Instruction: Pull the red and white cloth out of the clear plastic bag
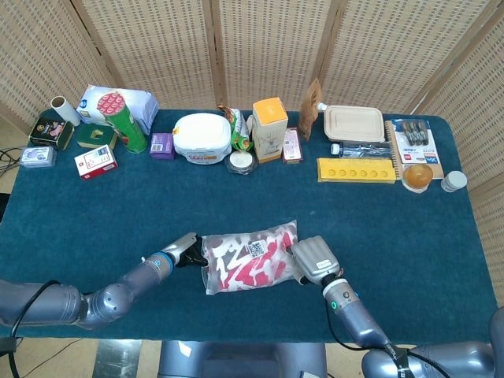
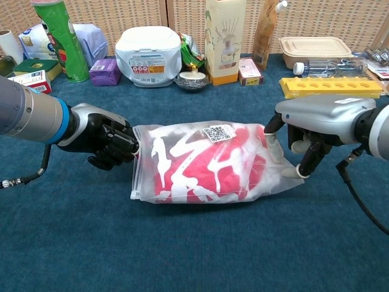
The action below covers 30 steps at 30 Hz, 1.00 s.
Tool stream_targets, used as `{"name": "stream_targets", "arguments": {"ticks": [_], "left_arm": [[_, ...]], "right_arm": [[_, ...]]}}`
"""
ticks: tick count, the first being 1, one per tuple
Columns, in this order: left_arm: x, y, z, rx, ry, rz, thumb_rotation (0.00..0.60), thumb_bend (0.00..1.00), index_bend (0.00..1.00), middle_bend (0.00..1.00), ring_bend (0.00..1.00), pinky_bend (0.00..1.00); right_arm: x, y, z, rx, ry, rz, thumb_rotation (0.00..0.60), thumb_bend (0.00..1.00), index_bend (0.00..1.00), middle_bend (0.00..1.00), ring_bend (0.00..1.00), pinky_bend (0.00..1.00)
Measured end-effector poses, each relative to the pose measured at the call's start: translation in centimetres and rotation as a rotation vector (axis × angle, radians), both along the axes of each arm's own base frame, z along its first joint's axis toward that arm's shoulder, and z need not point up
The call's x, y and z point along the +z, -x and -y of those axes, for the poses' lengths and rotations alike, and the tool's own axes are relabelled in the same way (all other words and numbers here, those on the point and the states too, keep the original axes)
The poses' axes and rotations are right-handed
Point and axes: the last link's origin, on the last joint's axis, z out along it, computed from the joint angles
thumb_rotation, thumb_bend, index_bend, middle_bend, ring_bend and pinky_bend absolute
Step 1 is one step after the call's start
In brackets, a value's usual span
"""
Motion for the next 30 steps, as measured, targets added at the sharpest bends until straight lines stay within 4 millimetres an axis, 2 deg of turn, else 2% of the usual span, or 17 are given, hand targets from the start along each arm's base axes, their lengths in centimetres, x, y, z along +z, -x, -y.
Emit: {"name": "stream_targets", "arguments": {"ticks": [11,22,30], "left_arm": [[0.1,0.0,0.0,0.007,0.007,0.006,0.6,0.44,0.78,1.0,0.96,0.91],[0.2,-0.2,0.0,0.009,0.007,0.02,0.6,0.44,0.78,1.0,0.96,0.91],[0.2,-0.3,0.0,0.01,0.005,0.026,0.6,0.44,0.78,1.0,0.96,0.91]], "right_arm": [[-0.5,0.2,-0.2,0.006,-0.029,-0.049,0.6,0.37,0.51,1.0,1.0,1.0],[-1.0,0.0,-0.5,0.026,-0.04,-0.072,0.6,0.52,0.59,1.0,1.0,1.0],[-1.3,0.1,-0.9,0.018,-0.069,-0.084,0.6,0.56,0.65,1.0,1.0,1.0]]}}
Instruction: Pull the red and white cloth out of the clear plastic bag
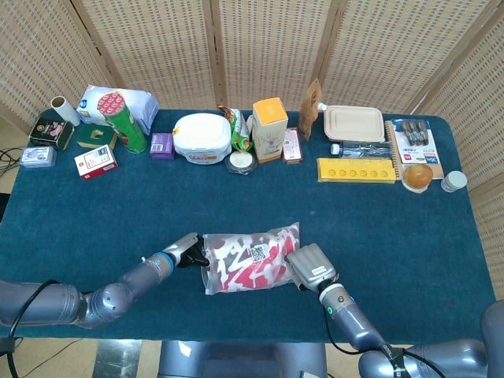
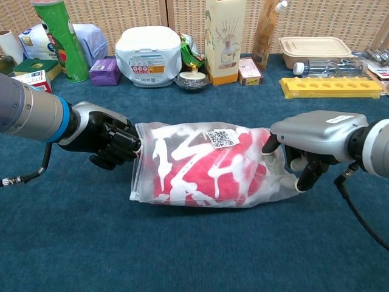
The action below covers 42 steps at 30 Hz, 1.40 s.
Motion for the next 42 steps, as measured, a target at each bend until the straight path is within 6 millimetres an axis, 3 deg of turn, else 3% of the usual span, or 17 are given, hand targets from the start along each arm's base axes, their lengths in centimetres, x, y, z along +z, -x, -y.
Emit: {"name": "stream_targets", "arguments": {"ticks": [6,15,42], "left_arm": [[0.1,0.1,0.0,-0.002,-0.004,-0.001,0.6,0.45,0.78,1.0,0.96,0.91],[0.6,0.5,-0.3,-0.011,-0.022,-0.008,0.6,0.45,0.78,1.0,0.96,0.91],[5.5,0.2,-0.7,-0.064,-0.098,0.076,0.6,0.45,0.78,1.0,0.96,0.91]], "right_arm": [[0.2,-0.2,0.0,0.003,0.005,0.013,0.6,0.57,0.71,1.0,1.0,1.0],[1.0,0.1,0.5,0.001,0.049,0.027,0.6,0.59,0.73,1.0,1.0,1.0],[3.4,3.3,2.5,-0.062,0.189,-0.081,0.6,0.58,0.74,1.0,1.0,1.0]]}}
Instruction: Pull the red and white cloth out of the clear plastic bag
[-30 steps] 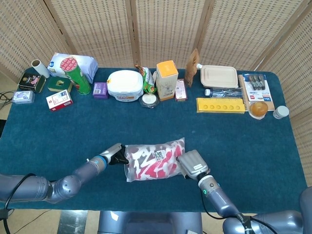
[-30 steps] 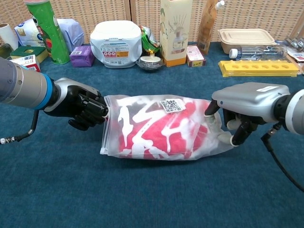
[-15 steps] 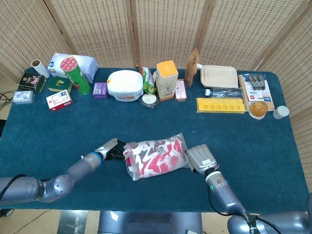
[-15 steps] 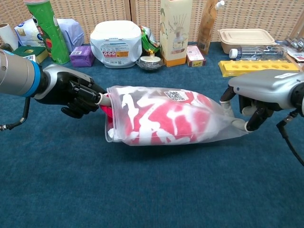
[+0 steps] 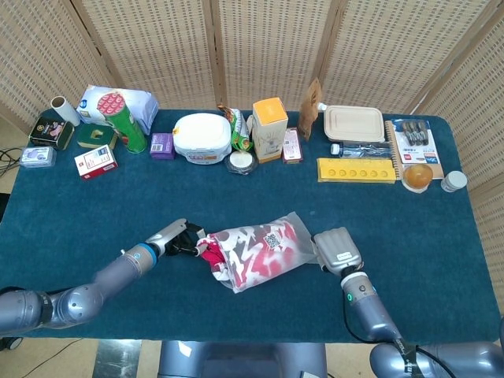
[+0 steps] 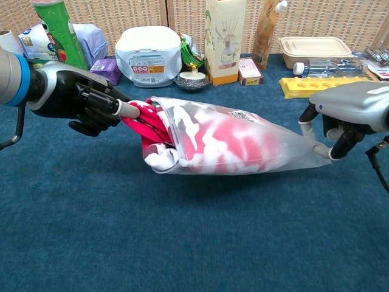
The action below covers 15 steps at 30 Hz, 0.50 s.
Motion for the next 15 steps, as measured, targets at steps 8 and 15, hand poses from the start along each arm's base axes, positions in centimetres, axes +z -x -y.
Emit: {"name": "stream_targets", "arguments": {"ticks": [8,15], "left_arm": [[1.9,0.2,0.2,0.0,-0.025,0.035,0.6,0.45,0.78,1.0,0.96,0.91],[3.6,0.3,0.2,-0.003,-0.052,0.066,0.6,0.45,0.78,1.0,0.96,0.91]], "right_arm": [[0.2,0.4,0.4,-0.012,0.022,-0.016,0.6,0.58,0.74,1.0,1.0,1.0],[0.5,0.7,0.8,-0.02,0.054,-0.038,0.6,0.57,0.74,1.0,1.0,1.0]]}}
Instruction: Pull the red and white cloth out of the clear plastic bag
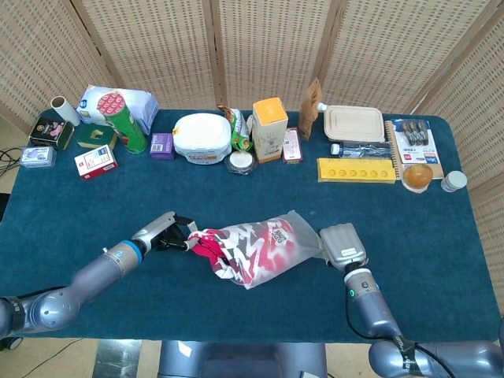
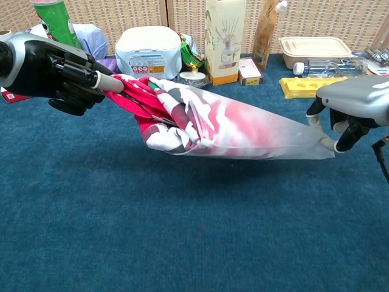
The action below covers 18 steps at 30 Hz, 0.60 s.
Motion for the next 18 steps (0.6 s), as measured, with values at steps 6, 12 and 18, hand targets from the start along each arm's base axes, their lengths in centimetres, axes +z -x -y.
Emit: {"name": "stream_targets", "arguments": {"ticks": [6,12,18], "left_arm": [[1.0,-0.1,0.2,-0.013,-0.012,0.026,0.6,0.45,0.78,1.0,0.96,0.91],[1.7,0.0,0.4,-0.019,-0.022,0.04,0.6,0.45,0.78,1.0,0.96,0.91],[2.0,0.4,0.6,-0.017,-0.02,0.045,0.6,0.45,0.78,1.0,0.96,0.91]], "right_arm": [[0.7,0.3,0.4,-0.011,0.042,-0.017,0.6,0.57,0.74,1.0,1.0,1.0],[1.6,1.0,0.7,-0.024,0.077,-0.041,0.6,0.57,0.74,1.0,1.0,1.0],[2.7,2.0,0.8,-0.046,0.112,-0.05,0.6,0.57,0.74,1.0,1.0,1.0]]}}
